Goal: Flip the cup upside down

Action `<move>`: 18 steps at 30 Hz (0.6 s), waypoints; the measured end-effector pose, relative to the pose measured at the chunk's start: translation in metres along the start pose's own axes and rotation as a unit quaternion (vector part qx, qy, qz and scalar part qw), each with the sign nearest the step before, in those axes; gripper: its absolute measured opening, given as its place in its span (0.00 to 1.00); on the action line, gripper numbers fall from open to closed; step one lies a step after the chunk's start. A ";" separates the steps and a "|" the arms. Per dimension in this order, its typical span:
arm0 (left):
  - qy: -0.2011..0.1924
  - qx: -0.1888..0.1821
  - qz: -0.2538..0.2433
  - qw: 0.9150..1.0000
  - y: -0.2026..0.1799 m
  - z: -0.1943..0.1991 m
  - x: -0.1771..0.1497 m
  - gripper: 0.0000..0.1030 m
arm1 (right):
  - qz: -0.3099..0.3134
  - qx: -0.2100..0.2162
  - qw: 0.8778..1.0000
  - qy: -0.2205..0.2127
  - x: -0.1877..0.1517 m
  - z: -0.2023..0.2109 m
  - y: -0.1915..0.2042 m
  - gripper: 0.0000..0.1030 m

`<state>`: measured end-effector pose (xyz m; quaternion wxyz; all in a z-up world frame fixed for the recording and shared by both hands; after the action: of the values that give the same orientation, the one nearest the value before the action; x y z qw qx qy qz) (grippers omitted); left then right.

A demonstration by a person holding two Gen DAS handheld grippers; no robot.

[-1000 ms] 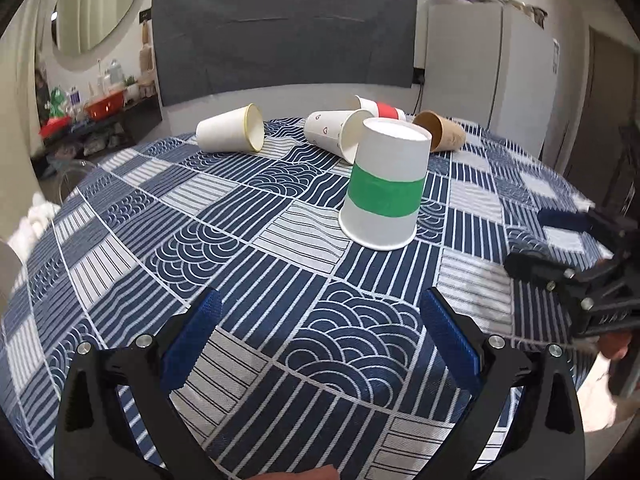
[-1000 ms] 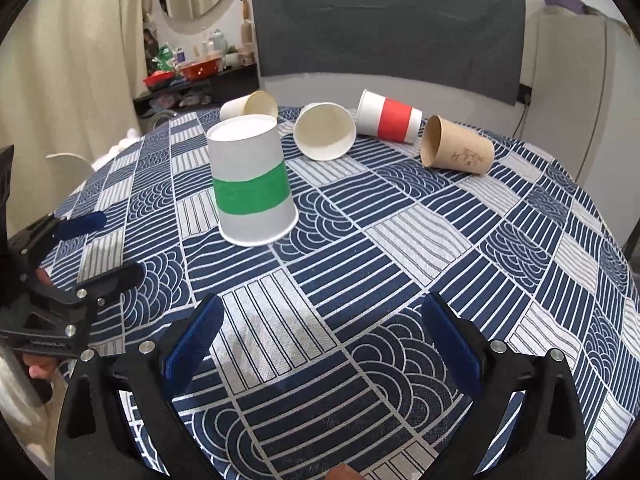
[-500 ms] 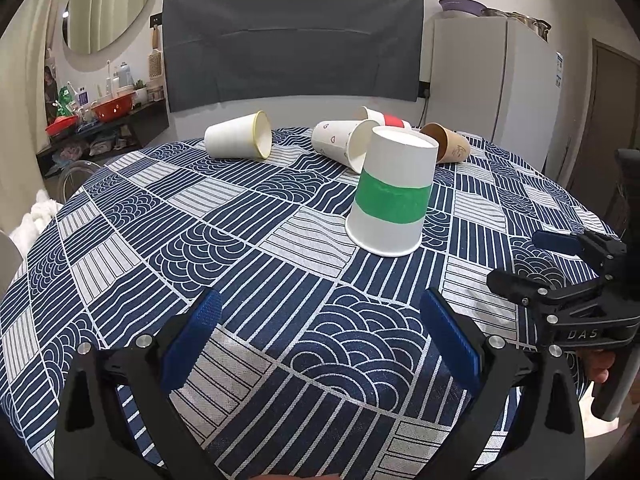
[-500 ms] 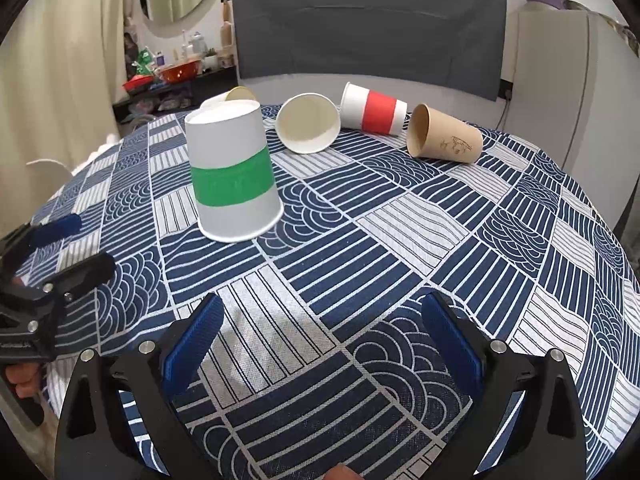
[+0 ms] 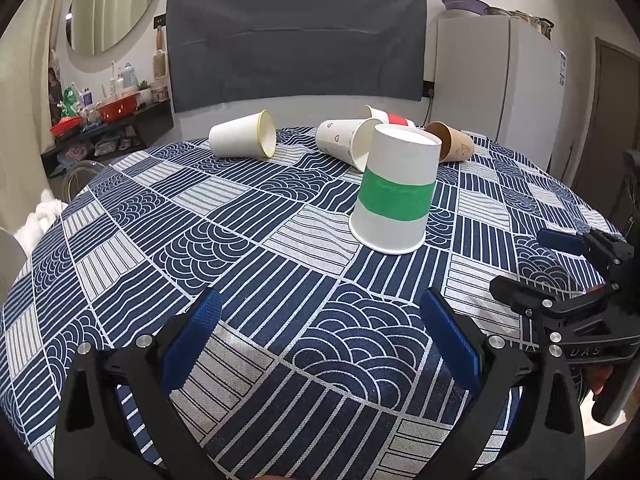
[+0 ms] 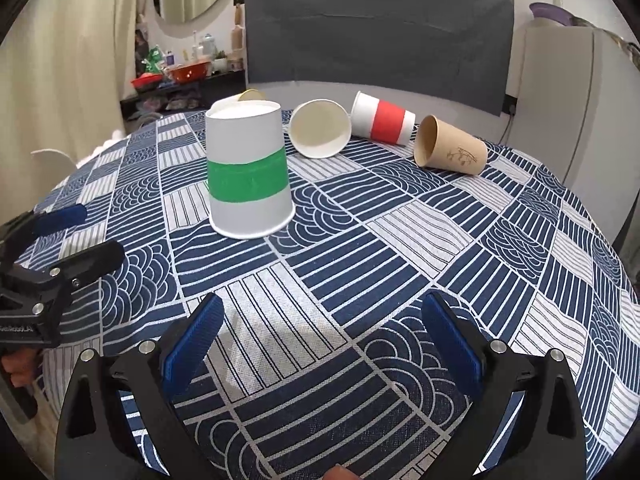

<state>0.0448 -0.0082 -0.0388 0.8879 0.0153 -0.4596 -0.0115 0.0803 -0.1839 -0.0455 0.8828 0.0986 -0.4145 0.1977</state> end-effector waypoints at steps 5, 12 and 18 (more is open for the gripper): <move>0.011 -0.003 -0.003 1.000 -0.002 -0.004 -0.001 0.94 | 0.009 -0.004 1.000 -0.001 0.000 0.001 0.002 0.92; 0.015 -0.007 -0.002 1.000 -0.002 -0.004 -0.002 0.94 | 0.020 -0.014 1.000 0.002 0.000 0.000 0.006 0.92; 0.013 -0.007 -0.002 1.000 -0.001 -0.003 -0.002 0.94 | 0.011 -0.013 1.000 0.006 0.000 -0.001 0.003 0.92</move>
<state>0.0457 -0.0089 -0.0424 0.8938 0.0101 -0.4480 -0.0158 0.0794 -0.1806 -0.0463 0.8845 0.0810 -0.4126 0.2021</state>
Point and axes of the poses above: each gripper's, at about its wrist camera, not at the fingertips, and z roughly against the way its jaws point, y to its left, x to its top, the point moved 7 cm from there along -z, roughly the way its jaws point, and after that the axes turned 3 degrees about x, right-handed, at the moved point
